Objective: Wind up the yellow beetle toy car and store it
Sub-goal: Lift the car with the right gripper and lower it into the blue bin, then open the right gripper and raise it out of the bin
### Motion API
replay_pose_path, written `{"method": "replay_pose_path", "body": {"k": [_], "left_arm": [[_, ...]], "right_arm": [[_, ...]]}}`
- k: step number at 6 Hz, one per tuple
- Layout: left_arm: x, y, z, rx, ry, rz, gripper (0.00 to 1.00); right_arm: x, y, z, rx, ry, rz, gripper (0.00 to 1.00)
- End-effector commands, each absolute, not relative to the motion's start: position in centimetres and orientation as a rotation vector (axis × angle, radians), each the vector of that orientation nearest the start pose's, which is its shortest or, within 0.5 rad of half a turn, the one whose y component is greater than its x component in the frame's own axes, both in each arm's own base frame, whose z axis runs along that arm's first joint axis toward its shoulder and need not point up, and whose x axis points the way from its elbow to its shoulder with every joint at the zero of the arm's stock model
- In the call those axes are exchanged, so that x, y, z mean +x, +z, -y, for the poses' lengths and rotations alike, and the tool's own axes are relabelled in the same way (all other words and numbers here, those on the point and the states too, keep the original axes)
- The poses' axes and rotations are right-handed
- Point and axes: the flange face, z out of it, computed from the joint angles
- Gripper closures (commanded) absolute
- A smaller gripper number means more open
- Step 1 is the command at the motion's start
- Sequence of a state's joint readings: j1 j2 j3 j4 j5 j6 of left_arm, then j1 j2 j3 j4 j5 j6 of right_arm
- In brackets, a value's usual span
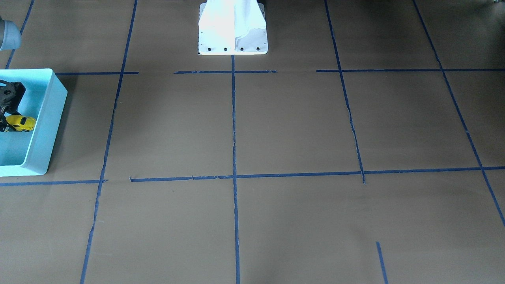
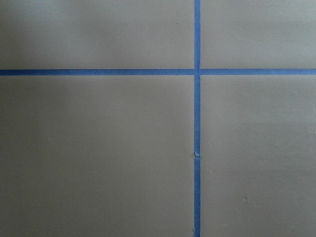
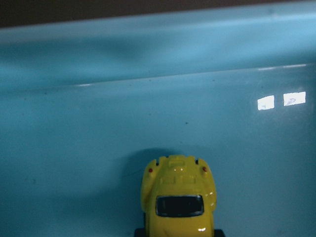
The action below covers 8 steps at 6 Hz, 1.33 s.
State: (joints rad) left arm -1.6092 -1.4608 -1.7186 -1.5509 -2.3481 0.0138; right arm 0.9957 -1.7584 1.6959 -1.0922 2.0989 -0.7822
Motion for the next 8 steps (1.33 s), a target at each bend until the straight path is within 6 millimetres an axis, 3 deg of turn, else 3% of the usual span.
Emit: {"method": "replay_pose_path", "body": {"k": [1,2,4,6,8], "left_arm": [[-8.1,63.8,44.4,0.041,-0.015,-0.777,0.00],[-8.1,63.8,44.4,0.041,-0.015,-0.775,0.00],[-8.0,63.6,44.4,0.044,-0.014,-0.777,0.00],[-8.1,63.6,44.4,0.044,-0.014,-0.775,0.00],[-8.1,63.7,44.3,0.042,-0.016,-0.775,0.00]], "right_arm": [[-17.1,64.3,41.5,0.501,-1.414,0.525,0.16],[-17.1,63.5,41.5,0.519,-1.417,0.529,0.00],[-16.1,59.4,40.8,0.583,-1.412,0.545,0.00],[-8.9,55.8,41.8,0.450,-1.214,0.606,0.00],[0.3,55.7,43.9,0.227,-0.878,0.722,0.00]]}}
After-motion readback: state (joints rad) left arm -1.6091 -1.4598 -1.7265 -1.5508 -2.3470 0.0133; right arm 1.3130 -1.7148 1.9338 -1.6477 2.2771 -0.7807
